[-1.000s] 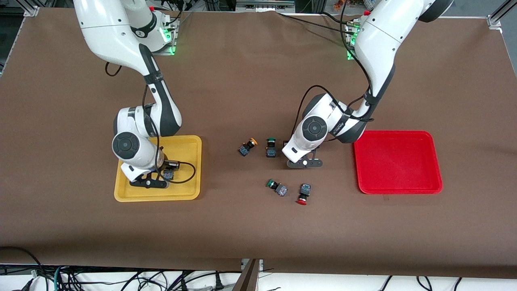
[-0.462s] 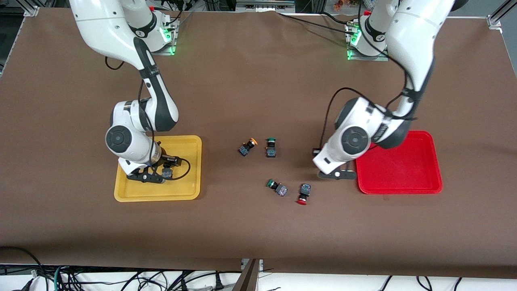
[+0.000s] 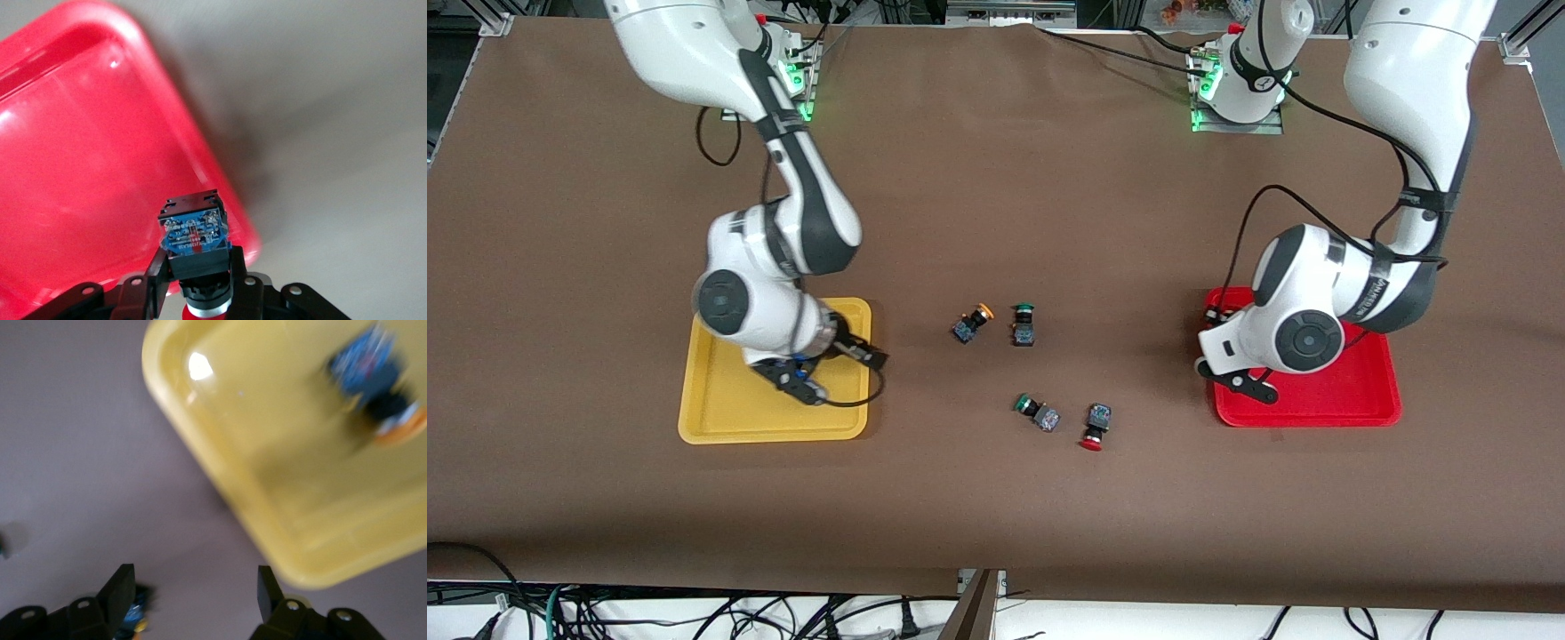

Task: Place red and yellow buttons in trays
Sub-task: 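Release the red button in the red tray while the right gripper returns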

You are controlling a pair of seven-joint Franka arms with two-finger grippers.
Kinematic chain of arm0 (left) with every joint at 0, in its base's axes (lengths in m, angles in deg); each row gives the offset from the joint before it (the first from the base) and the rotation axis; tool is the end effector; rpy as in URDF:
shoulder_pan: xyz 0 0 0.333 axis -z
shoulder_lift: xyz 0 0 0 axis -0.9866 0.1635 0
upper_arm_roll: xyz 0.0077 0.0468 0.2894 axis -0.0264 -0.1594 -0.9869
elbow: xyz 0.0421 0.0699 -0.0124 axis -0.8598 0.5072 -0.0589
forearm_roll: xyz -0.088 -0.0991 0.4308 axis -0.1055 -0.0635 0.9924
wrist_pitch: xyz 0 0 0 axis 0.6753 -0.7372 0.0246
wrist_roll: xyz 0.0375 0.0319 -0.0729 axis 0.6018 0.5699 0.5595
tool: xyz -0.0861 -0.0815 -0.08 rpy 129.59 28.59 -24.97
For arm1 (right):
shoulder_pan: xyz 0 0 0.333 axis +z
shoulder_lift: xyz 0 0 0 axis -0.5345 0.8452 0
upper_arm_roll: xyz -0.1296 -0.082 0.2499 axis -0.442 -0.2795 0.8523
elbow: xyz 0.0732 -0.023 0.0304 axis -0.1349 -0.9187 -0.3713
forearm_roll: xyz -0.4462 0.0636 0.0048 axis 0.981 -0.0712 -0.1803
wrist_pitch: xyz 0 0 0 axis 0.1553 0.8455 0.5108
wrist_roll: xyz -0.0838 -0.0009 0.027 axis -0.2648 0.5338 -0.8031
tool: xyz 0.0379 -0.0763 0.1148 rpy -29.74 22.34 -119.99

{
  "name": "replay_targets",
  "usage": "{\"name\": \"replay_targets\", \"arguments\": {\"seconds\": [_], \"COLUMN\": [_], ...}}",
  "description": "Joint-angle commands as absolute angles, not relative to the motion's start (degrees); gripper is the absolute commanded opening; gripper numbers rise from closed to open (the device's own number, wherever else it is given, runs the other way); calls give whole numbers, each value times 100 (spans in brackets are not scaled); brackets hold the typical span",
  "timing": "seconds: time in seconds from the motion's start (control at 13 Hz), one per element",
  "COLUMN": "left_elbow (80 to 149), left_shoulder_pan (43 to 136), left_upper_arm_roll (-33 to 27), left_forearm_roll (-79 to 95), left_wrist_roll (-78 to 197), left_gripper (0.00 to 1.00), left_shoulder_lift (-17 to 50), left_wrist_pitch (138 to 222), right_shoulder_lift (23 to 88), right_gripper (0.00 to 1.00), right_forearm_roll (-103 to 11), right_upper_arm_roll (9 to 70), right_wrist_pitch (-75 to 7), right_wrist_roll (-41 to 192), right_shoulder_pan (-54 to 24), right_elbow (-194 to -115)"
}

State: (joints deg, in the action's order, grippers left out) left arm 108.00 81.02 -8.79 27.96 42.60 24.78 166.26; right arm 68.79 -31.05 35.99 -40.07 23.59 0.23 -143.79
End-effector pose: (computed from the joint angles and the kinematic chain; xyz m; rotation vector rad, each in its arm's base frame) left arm 0.6499 -0.1228 0.1688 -2.9404 0.7182 0.6088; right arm 0.6570 0.3243 0.1832 -2.8527 0.8750 0.2672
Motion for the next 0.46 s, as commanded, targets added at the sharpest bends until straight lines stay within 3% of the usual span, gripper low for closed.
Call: {"name": "replay_targets", "arguments": {"seconds": [0.0,0.08,0.15,0.38], "left_elbow": [10893,10893,10893,10806], "left_shoulder_pan": [7726,7743,7734,7795], "left_upper_arm_roll": [-802,-802,-794,-680], "left_forearm_roll": [2938,2938,2938,2859], "left_wrist_roll": [3327,3291,3265,3352], "left_gripper": [46,58,100,100], "left_shoulder_lift": [2620,2621,2612,2463], "left_wrist_pitch": [16809,16845,16845,16766], "right_shoulder_lift": [7345,7415,7451,7556], "right_gripper": [83,83,83,86], "right_forearm_roll": [-3109,-3074,-3047,-3056], "right_upper_arm_roll": [3626,3626,3626,3635], "right_wrist_pitch": [-4376,-4456,-4466,-4475], "right_wrist_roll": [1002,772,630,165], "right_shoulder_pan": [634,793,881,1136], "right_elbow": [-13981,-13980,-13980,-14024]}}
